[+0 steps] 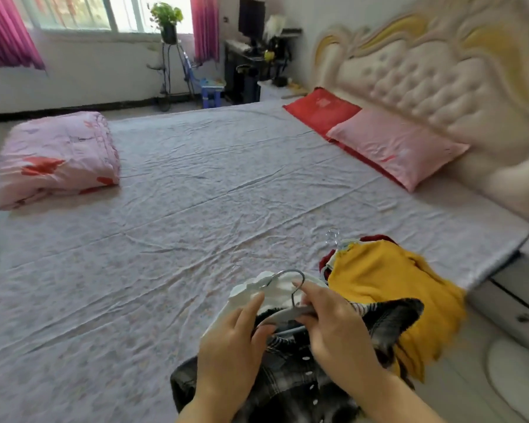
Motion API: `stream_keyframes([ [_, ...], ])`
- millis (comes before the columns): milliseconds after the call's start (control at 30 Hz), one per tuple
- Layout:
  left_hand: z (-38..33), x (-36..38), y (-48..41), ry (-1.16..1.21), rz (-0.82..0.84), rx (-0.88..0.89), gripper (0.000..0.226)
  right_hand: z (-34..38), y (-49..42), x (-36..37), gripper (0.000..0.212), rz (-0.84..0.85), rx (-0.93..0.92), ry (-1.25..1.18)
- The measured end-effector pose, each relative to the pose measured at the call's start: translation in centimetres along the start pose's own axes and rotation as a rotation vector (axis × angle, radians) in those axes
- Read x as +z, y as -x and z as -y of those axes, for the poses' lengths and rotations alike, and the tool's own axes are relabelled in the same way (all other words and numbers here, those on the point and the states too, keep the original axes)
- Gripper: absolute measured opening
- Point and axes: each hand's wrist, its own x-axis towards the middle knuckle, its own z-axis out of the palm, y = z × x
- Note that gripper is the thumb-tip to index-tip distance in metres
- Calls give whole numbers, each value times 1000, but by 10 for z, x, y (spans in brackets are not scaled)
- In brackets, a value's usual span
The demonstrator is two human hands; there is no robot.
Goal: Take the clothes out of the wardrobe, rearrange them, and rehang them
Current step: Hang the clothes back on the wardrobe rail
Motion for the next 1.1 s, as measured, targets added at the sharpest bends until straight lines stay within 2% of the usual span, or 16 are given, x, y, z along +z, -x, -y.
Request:
stream_keyframes([
  [167,-64,-38,10,150,48,226,38,47,56,-82,71,-267,171,91],
  [267,-124,-41,18,230,60,446,32,57,108,-129,71,-448,340,150],
  [433,-243,-31,75,321,157,826,36,81,246,-200,65,-668,657,254],
  [567,-340,-33,171,475,344,1055,35,135,378,-251,64,-806,912,477],
  [800,-460,-77,407,757,675,1334,23,304,606,-297,62,-861,1305,885],
  [900,-484,-106,494,823,849,1364,29,377,677,-304,44,-821,1470,1018],
  [967,-499,-130,559,880,930,1398,36,432,723,-304,33,-853,1580,1123],
  [1100,-519,-180,666,1050,1046,1497,33,532,789,-303,29,-873,1779,1296],
])
